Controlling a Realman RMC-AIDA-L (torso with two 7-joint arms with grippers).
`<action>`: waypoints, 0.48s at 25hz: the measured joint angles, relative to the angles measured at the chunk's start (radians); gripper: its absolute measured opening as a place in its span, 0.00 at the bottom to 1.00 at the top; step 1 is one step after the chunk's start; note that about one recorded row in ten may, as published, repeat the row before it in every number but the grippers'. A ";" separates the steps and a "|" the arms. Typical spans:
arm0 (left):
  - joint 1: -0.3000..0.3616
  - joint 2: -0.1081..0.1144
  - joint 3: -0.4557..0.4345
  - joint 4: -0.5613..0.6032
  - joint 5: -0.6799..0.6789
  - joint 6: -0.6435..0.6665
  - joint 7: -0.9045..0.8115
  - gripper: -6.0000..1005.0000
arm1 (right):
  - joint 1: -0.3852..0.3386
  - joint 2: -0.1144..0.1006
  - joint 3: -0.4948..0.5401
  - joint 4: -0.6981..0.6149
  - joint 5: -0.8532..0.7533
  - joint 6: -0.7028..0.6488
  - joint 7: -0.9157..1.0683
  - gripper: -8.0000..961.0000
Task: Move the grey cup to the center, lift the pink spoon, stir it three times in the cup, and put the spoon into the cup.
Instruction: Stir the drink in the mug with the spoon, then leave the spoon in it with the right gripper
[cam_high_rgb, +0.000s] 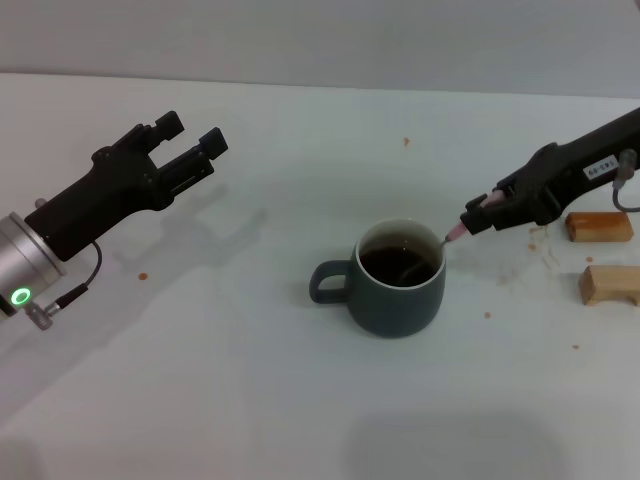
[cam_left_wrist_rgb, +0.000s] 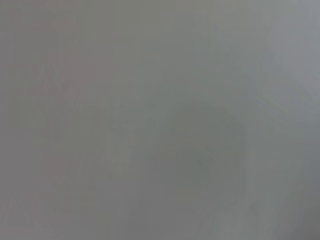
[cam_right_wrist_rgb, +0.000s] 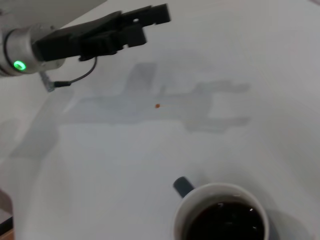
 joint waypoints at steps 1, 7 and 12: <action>0.000 0.000 0.000 0.000 0.000 -0.001 0.000 0.82 | 0.000 0.000 0.001 0.001 0.000 0.007 0.001 0.13; -0.003 0.000 -0.001 0.000 0.000 -0.010 0.002 0.81 | 0.020 0.007 -0.003 0.004 0.000 0.053 0.018 0.13; -0.003 0.000 -0.001 0.000 0.000 -0.011 0.002 0.81 | 0.061 0.020 -0.012 0.009 0.000 0.072 0.022 0.13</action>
